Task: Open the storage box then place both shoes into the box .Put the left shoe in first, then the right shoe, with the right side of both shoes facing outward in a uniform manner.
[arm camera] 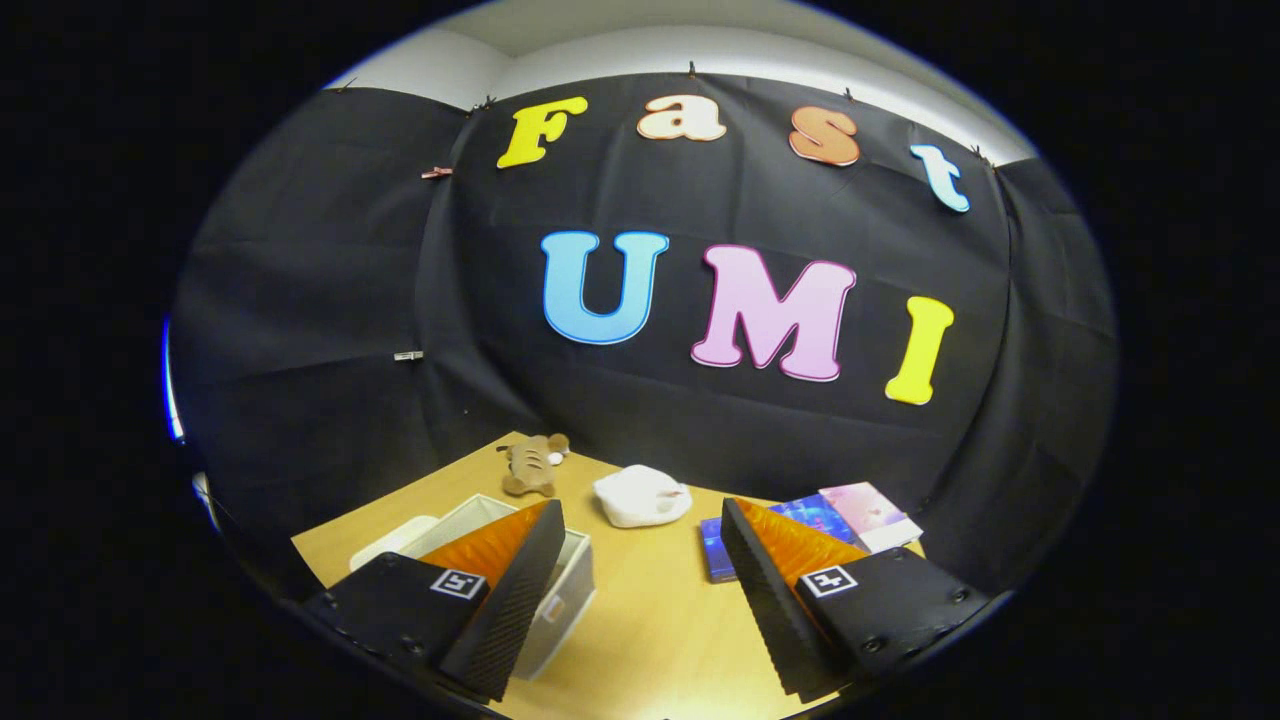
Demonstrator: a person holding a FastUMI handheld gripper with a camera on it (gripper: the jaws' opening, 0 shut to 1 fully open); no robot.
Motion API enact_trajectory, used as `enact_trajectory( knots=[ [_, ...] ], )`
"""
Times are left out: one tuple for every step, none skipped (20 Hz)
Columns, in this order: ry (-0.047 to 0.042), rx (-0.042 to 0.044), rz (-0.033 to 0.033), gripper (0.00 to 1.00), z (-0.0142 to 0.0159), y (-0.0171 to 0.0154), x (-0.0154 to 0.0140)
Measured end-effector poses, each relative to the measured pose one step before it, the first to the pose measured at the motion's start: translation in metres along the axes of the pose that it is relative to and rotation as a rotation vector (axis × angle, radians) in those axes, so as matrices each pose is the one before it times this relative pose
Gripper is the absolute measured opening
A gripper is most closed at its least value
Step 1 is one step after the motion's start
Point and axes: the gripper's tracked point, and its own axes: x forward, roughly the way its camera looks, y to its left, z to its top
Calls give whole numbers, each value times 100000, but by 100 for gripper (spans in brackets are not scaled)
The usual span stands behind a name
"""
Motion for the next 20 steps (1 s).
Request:
enact_trajectory(
  knots=[
    [-716,431,-465,98,-9,-1296,-723],
    [-784,417,-238,98,113,-1166,-627],
    [-839,425,-419,98,370,-1616,-1388],
    [-1348,300,32,98,91,-1211,-387],
    [-1113,-134,-359,98,-60,-1192,-460],
    [-700,53,-500,98,-238,-1159,-542],
    [-264,470,-412,98,-259,-1005,-426],
    [-215,731,-175,98,-223,-839,-436],
    [139,832,-392,98,-200,-880,-416],
    [25,421,-754,98,-191,-991,-368],
    [-281,195,-1038,98,-159,-926,-368],
    [-452,171,-915,98,60,-839,-209],
    [-441,-239,-807,98,14,-727,-161],
    [-358,-430,-677,98,-185,-710,386],
    [-218,-245,-589,98,-100,-697,-301],
    [-100,6,-439,98,-180,-676,-155],
    [-239,-30,-473,98,-127,-536,-103],
    [62,43,-251,98,-230,-407,-107],
    [-225,-171,27,98,-136,-394,-104],
    [-599,-407,-265,98,313,-593,-312]
  ],
)
